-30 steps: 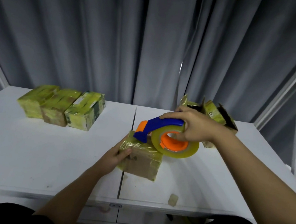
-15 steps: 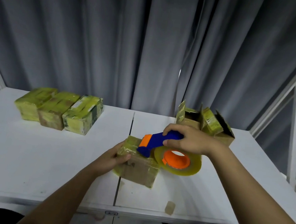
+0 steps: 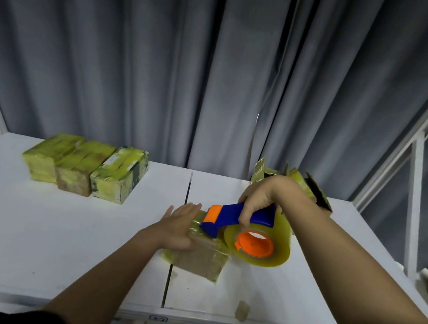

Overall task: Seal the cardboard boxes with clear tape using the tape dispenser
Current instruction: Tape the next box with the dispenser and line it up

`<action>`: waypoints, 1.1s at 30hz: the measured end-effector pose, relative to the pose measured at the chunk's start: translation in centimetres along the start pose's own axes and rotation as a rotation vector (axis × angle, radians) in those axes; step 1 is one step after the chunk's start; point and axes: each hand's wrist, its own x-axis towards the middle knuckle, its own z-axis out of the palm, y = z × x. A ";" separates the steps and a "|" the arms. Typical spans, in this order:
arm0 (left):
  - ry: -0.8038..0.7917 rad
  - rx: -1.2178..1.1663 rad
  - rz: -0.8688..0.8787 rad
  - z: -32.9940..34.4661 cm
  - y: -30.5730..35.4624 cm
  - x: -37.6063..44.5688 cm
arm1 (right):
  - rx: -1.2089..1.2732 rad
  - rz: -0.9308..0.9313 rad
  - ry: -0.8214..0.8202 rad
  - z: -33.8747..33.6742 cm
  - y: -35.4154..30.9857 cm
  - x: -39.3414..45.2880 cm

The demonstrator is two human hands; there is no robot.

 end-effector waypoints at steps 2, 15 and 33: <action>0.029 -0.096 -0.003 0.3 0.1 0.0 | -0.006 -0.019 -0.001 0.2 -0.1 0.7; 0.175 -0.056 0.025 2.0 -0.8 -0.2 | 0.198 -0.361 0.480 5.3 5.1 0.9; 0.220 0.165 0.026 0.3 -1.7 1.4 | 0.491 -0.323 0.481 10.1 10.1 1.6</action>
